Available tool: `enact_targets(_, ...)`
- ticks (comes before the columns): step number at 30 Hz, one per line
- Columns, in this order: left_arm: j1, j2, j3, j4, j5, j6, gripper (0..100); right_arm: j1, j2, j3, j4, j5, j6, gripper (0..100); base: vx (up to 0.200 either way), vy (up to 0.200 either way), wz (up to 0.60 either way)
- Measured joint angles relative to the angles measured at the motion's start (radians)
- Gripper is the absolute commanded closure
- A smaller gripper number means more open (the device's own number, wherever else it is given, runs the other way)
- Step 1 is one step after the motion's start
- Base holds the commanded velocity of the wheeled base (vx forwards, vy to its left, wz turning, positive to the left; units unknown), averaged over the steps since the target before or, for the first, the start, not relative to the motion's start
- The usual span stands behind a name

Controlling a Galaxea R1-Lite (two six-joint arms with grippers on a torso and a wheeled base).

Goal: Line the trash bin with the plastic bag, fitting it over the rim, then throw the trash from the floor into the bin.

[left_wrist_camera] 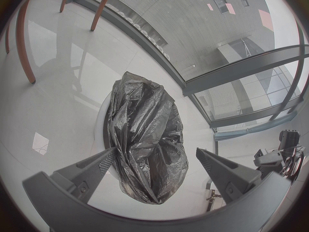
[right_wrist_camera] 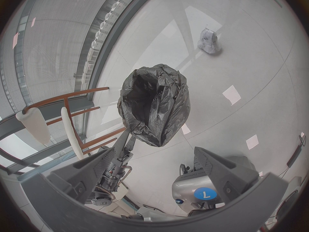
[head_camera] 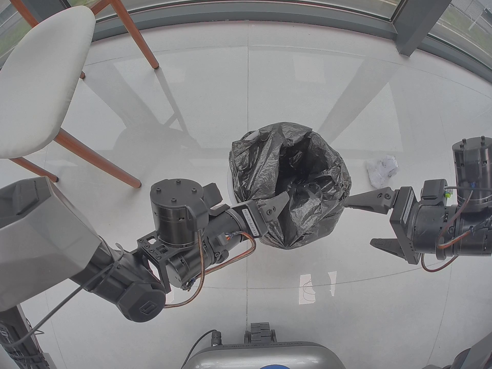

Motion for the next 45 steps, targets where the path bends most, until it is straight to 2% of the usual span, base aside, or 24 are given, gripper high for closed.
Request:
enact_targets(11, 0.003, 0.032, -0.048, 0.001, 0.003, 0.007, 0, -0.005, -0.005, 0.007, -0.001, -0.007, 0.0, 0, 0.0, 0.0, 0.0)
enact_targets(12, 0.003, 0.034, -0.052, 0.001, 0.003, 0.007, 100, -0.006, -0.005, 0.007, -0.001, -0.008, 0.0, 0, 0.0, 0.0, 0.0)
enact_targets(30, 0.005, 0.065, -0.077, 0.001, 0.014, 0.001, 100, -0.007, -0.006, 0.005, -0.003, -0.009, -0.001, 0, 0.0, 0.0, 0.0)
enact_targets(45, 0.094, -0.054, 0.032, 0.034, 0.029, 0.003, 100, -0.006, -0.001, 0.008, -0.003, -0.009, -0.002, 0, 0.0, 0.0, 0.0)
